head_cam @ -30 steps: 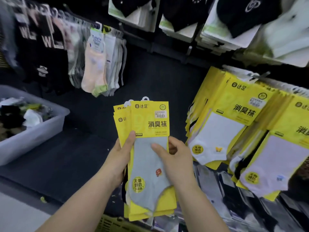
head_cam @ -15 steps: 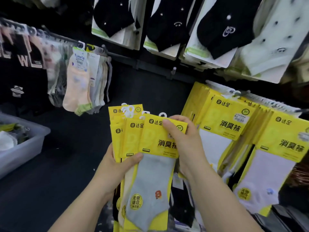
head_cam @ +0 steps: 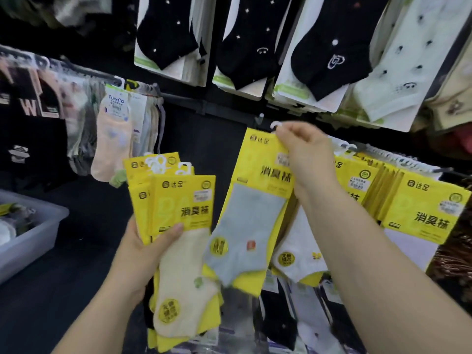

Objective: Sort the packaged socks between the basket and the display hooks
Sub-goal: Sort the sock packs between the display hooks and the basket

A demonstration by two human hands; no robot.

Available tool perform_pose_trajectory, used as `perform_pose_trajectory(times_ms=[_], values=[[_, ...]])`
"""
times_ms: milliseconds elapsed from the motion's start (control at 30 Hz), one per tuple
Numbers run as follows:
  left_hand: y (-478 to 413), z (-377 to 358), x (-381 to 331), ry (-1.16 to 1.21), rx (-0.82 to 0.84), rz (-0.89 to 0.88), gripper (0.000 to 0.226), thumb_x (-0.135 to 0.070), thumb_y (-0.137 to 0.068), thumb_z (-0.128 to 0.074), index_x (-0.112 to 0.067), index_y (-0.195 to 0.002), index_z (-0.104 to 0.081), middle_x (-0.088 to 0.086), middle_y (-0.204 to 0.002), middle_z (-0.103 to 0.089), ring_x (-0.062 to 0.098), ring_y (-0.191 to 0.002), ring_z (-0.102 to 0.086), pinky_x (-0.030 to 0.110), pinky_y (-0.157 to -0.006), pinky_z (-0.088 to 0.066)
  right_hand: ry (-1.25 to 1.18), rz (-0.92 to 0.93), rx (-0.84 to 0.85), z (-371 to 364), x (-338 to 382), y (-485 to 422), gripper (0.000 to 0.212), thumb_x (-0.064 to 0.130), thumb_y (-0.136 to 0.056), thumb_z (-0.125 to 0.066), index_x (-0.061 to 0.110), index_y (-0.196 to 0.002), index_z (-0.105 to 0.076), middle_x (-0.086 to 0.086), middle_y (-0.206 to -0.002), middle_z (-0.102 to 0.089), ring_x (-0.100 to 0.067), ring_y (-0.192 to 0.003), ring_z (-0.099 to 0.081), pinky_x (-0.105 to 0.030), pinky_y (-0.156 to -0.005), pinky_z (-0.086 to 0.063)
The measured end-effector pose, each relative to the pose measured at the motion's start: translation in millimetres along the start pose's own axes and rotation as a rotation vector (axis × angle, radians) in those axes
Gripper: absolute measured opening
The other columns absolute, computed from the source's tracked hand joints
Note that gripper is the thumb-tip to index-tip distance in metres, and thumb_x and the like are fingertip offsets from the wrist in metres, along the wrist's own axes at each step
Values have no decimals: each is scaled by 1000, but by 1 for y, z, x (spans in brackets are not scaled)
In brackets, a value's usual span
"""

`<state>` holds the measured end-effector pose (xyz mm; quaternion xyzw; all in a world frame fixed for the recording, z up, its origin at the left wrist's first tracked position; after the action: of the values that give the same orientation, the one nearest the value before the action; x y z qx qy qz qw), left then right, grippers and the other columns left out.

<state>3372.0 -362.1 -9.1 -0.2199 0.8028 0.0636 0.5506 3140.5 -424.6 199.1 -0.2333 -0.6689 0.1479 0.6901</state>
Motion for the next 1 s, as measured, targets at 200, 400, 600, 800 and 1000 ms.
perform_pose_trajectory(times_ms=[200,400,600,800,1000], values=[[-8,27,-8,-52,-10,7,54,-39,-52,-81,-39,-100,-57,-12,-93,-74,12,-84,-72,31,-64,-53,86,-65,46,-36,-8,-41,17,13,-87,-66,25,-74,-69,3,-80,-66,-14,-74,-60,-23,-55,-55],[-1,8,-5,-6,71,68,62,-36,-50,-85,-31,-106,-58,-7,-95,-75,15,-83,-73,27,-61,-56,277,-17,-76,-22,-21,-40,32,12,-91,-59,12,-123,-58,-4,-124,-60,-14,-110,-56,-21,-88,-43],[6,-17,0,48,151,124,68,-40,-49,-82,-27,-112,-57,-4,-97,-76,16,-85,-74,28,-61,-57,389,79,237,-50,-42,51,38,43,-81,-67,30,-109,-44,7,-109,-51,0,-89,-51,-14,-69,-43],[11,-32,5,67,197,129,75,-45,-49,-82,-25,-117,-57,-2,-102,-75,18,-89,-73,28,-62,-58,180,-132,390,-66,-55,64,26,21,-76,-78,21,-90,-56,3,-88,-62,6,-56,-59,-14,-50,-49],[10,-31,6,49,166,110,59,-53,-59,-69,-30,-112,-59,-13,-99,-75,6,-88,-71,20,-66,-53,192,-124,427,-52,-52,57,22,14,-82,-71,27,-99,-68,0,-106,-67,-5,-81,-68,-17,-63,-55]])
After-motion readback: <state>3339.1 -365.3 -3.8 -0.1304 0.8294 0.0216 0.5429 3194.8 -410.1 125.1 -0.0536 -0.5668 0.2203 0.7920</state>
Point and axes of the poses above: each hand's wrist, its own y-axis away from the middle knuckle, its own z-axis out of the back of the hand, x = y × z, the point moved 8 cm from there along -y, towards the middle knuckle
